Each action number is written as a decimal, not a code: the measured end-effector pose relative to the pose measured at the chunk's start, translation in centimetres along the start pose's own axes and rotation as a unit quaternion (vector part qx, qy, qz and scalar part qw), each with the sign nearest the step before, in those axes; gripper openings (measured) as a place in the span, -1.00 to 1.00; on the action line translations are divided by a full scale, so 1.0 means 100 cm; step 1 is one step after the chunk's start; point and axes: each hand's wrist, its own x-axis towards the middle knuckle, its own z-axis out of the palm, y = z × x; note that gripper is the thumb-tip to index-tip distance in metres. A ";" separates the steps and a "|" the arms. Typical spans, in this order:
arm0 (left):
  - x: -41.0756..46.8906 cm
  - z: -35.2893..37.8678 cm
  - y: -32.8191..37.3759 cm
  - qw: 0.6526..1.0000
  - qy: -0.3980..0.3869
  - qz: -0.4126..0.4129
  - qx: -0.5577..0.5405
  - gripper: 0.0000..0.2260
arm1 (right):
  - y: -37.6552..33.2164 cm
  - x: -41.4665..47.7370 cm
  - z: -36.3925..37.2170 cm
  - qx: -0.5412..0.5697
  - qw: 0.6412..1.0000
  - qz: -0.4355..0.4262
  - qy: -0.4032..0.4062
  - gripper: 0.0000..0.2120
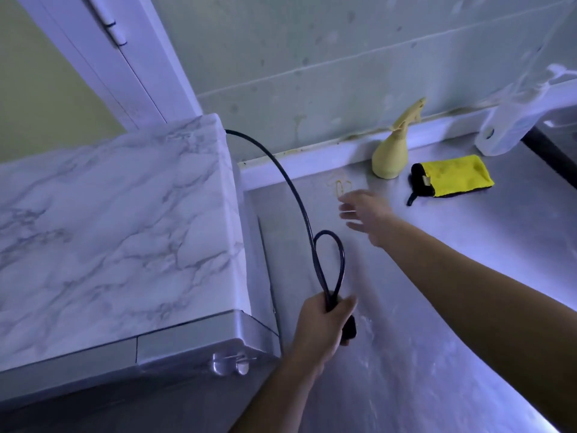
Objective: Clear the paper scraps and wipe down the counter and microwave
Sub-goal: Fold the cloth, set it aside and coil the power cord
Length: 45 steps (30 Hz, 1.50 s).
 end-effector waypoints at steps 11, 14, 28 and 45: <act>0.031 -0.008 -0.025 0.999 0.043 -0.001 -0.030 -0.69 | -0.011 0.129 0.019 -0.493 0.844 -0.174 0.119 -0.71; 0.036 -0.009 -0.028 0.998 0.055 0.003 -0.039 -0.70 | -0.012 0.141 0.028 -0.601 0.771 -0.171 0.121 -0.75; 0.002 -0.009 -0.032 0.996 0.042 -0.028 -0.069 -0.81 | -0.003 0.060 0.002 -0.050 0.972 -0.180 0.143 -0.92; -0.084 -0.002 0.005 0.992 0.107 -0.021 -0.057 -0.84 | 0.120 -0.204 -0.046 0.391 0.910 0.066 -0.123 -0.78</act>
